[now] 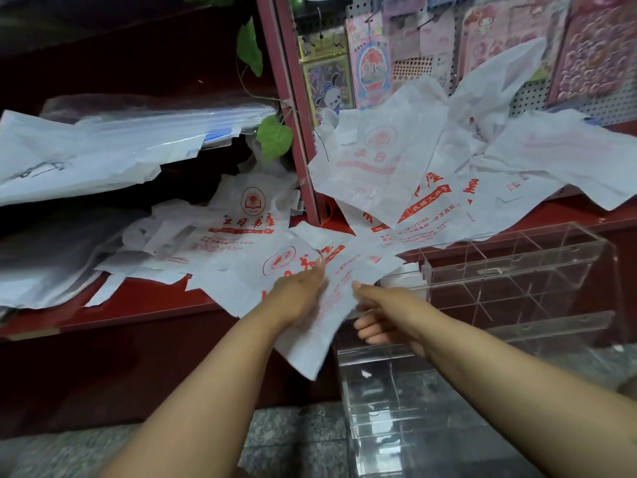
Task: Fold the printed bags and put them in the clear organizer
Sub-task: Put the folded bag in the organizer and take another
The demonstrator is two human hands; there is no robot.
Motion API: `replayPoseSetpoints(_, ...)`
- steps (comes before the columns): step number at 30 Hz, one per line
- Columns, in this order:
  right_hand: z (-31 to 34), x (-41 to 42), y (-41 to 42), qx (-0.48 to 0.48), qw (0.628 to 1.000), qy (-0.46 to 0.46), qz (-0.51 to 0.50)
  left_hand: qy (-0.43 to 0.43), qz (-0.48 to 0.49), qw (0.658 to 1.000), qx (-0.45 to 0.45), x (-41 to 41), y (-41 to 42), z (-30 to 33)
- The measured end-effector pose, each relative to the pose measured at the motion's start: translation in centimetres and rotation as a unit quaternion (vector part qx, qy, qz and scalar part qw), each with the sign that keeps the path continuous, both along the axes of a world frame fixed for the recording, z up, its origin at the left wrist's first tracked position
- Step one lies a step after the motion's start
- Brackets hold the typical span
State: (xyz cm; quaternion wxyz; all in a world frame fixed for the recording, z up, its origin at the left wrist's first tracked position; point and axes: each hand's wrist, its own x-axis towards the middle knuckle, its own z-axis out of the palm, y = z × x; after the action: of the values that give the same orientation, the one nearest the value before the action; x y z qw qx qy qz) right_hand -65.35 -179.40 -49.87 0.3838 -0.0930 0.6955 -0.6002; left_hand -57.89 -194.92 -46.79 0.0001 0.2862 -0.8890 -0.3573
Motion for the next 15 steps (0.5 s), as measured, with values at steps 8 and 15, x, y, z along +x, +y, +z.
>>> replayPoseSetpoints(8, 0.7, -2.0, 1.2, -0.041, 0.990, 0.021, -0.131, 0.089, 0.093, 0.986, -0.104, 0.6, -2.3, 1.8)
replayPoseSetpoints(15, 1.7, -3.1, 4.2, -0.014, 0.990, 0.030, -0.134, -0.083, 0.189, 0.967, -0.149, 1.3, -6.7, -0.6)
